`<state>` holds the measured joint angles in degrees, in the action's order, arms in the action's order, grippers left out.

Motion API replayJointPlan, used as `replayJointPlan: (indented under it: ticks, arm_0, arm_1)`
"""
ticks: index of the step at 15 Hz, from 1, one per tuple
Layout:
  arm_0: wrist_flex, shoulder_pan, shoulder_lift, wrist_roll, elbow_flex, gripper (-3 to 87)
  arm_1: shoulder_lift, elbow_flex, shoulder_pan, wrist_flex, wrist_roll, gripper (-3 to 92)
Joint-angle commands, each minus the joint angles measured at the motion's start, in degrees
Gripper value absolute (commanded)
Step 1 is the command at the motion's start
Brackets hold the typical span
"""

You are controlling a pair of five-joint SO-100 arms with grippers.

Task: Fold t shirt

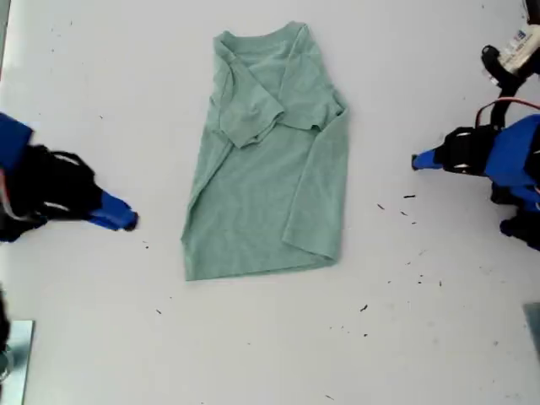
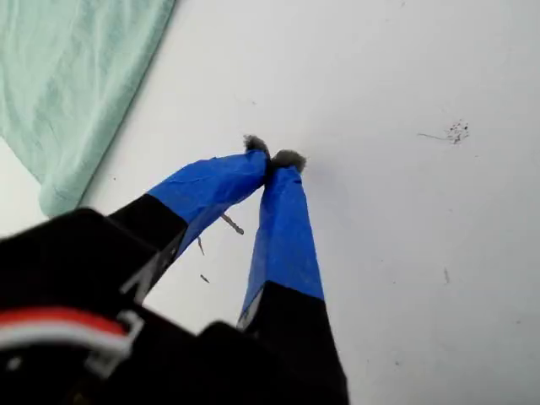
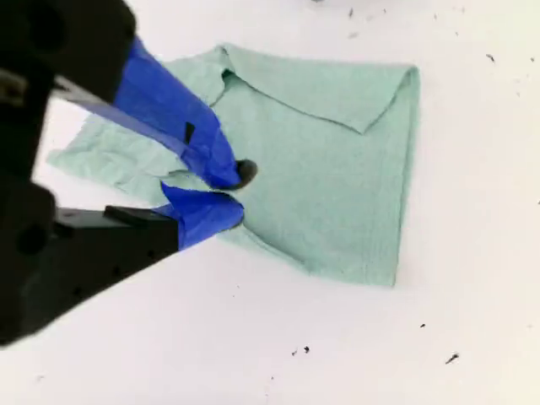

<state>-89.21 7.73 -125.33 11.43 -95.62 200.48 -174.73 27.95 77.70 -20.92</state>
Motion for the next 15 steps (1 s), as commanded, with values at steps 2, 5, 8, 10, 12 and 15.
replayJointPlan:
  ticks: [2,5,8,10,12,15]
  arm_0:
    - [-1.2,-0.1,12.0,-4.8,10.4,27.3]
    - [2.2,-2.2,16.3,-5.2,1.8,29.3]
    - [16.3,-4.6,17.4,-5.2,-18.3,28.9]
    - [25.9,-4.9,24.3,-6.6,-23.5,28.9]
    - [28.1,-4.7,34.4,-6.5,-21.3,10.6]
    - [26.3,-3.7,22.4,-4.1,-19.9,-0.2]
  arm_1:
    - [0.4,-3.4,-0.5,-1.5,0.4,2.1]
    - [0.4,-3.4,-0.5,-1.5,0.6,2.1]
    - [0.4,-3.4,-1.3,-1.5,1.1,2.1]
    - [0.4,-3.4,-1.8,-1.5,1.3,2.1]
    - [0.4,-3.4,-2.2,-1.5,1.5,2.1]
    - [0.4,-3.4,-2.6,-1.5,2.0,2.1]
